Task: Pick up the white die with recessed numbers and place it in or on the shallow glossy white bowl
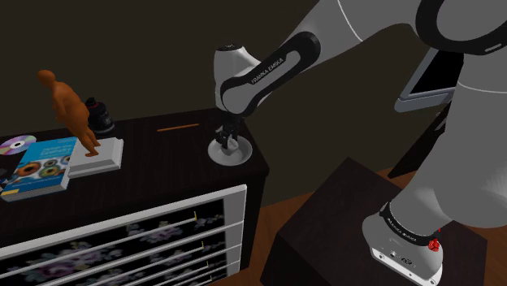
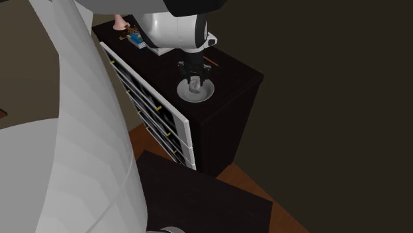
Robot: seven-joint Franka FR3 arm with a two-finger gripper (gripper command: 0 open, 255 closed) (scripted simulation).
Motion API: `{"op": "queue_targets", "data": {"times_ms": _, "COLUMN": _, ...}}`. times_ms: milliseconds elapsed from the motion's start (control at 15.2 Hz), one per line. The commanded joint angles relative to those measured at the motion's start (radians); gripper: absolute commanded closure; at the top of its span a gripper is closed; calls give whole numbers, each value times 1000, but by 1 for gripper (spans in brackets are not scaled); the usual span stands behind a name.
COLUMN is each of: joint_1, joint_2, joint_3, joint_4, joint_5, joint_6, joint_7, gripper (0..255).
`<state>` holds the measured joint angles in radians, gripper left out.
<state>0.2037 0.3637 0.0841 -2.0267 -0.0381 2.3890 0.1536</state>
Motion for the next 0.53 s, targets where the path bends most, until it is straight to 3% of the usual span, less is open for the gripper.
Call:
{"op": "queue_targets", "data": {"times_ms": 0, "joint_1": 0, "joint_2": 0, "joint_3": 0, "joint_4": 0, "joint_5": 0, "joint_6": 0, "joint_7": 0, "gripper": 255}}
{"op": "queue_targets", "data": {"times_ms": 66, "joint_1": 0, "joint_2": 0, "joint_3": 0, "joint_4": 0, "joint_5": 0, "joint_6": 0, "joint_7": 0, "gripper": 255}}
{"op": "queue_targets", "data": {"times_ms": 132, "joint_1": 0, "joint_2": 0, "joint_3": 0, "joint_4": 0, "joint_5": 0, "joint_6": 0, "joint_7": 0, "gripper": 0}}
{"op": "queue_targets", "data": {"times_ms": 462, "joint_1": 0, "joint_2": 0, "joint_3": 0, "joint_4": 0, "joint_5": 0, "joint_6": 0, "joint_7": 0, "gripper": 0}}
